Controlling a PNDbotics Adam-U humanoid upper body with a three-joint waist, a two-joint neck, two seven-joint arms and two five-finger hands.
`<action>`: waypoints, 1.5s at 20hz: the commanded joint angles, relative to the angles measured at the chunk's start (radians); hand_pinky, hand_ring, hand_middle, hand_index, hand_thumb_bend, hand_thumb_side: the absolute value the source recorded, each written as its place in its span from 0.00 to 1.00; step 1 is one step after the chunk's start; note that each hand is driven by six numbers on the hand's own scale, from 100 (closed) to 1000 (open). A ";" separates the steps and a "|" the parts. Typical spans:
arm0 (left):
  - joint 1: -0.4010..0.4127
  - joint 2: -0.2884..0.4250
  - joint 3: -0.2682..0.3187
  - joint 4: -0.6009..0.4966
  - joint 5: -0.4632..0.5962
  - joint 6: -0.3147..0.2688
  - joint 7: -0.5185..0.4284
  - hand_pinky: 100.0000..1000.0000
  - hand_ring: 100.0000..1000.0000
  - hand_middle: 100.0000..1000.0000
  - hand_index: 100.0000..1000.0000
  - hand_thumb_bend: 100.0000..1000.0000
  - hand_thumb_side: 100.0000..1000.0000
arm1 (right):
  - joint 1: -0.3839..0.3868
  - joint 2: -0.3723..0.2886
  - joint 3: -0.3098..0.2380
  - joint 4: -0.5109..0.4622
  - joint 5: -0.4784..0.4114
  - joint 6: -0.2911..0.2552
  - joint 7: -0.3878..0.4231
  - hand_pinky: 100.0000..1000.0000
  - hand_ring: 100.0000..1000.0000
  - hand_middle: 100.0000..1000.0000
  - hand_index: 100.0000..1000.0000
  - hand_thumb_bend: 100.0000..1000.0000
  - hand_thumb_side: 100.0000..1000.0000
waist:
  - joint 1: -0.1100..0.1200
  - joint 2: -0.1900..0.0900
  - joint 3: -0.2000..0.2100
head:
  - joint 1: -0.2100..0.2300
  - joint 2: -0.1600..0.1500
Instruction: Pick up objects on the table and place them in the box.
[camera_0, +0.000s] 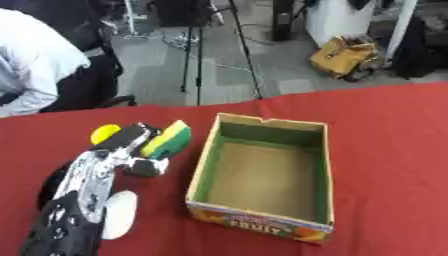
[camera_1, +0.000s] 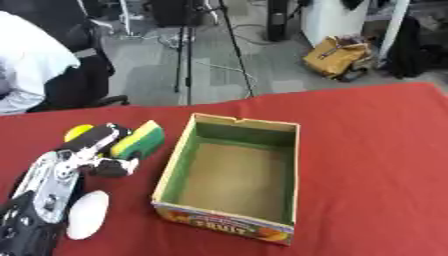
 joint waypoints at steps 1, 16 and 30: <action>-0.029 0.029 -0.002 -0.031 0.006 0.003 -0.005 0.29 0.40 0.12 0.34 0.00 0.22 | -0.006 -0.017 0.001 -0.011 -0.014 0.002 -0.003 0.87 0.72 0.47 0.53 0.00 1.00 | -0.005 -0.029 0.001 | 0.000 0.009; -0.061 0.018 -0.018 -0.213 0.058 -0.004 -0.063 0.29 0.40 0.12 0.34 0.00 0.31 | -0.003 -0.023 0.004 -0.011 -0.031 0.000 -0.012 0.87 0.72 0.47 0.53 0.00 1.00 | -0.012 -0.050 0.004 | -0.003 0.027; -0.089 -0.030 -0.088 -0.392 0.152 0.008 -0.137 0.29 0.38 0.11 0.33 0.00 0.38 | -0.007 -0.029 0.009 -0.011 -0.046 0.013 -0.021 0.86 0.72 0.47 0.53 0.00 1.00 | -0.001 -0.072 -0.004 | -0.008 0.047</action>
